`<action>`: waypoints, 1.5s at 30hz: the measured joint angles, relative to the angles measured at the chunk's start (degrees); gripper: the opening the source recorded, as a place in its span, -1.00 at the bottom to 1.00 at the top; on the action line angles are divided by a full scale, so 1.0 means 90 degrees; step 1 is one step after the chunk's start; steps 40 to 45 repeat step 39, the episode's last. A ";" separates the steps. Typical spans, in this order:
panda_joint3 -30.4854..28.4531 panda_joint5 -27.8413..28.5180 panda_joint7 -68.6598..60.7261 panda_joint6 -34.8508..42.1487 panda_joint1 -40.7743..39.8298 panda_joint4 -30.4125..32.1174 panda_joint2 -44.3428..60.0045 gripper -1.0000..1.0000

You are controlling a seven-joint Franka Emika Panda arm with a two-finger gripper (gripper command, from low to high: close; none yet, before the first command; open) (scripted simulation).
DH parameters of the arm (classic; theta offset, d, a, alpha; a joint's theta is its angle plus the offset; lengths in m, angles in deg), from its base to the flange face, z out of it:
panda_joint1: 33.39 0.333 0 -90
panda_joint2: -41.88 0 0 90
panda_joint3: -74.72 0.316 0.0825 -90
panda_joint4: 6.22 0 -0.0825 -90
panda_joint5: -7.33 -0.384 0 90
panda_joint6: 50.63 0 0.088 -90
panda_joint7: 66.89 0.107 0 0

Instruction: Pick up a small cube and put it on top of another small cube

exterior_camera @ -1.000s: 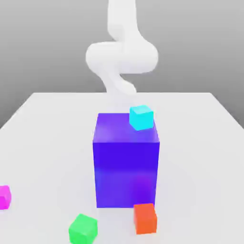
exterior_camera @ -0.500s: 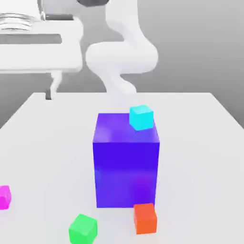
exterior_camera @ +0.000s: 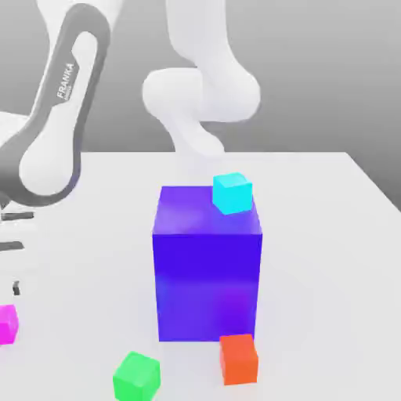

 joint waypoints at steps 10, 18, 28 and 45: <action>0.0718 -0.0705 -0.0581 -0.0604 -0.0614 -0.0236 0.0909 -1.00; -0.0060 0.0471 0.0663 0.0203 0.0500 0.0150 -0.0365 -1.00; 0.0372 0.1634 0.3282 0.0561 0.2530 0.0518 -0.1326 -1.00; 0.0957 0.1087 0.3206 -0.0217 0.2522 0.0505 -0.0518 1.00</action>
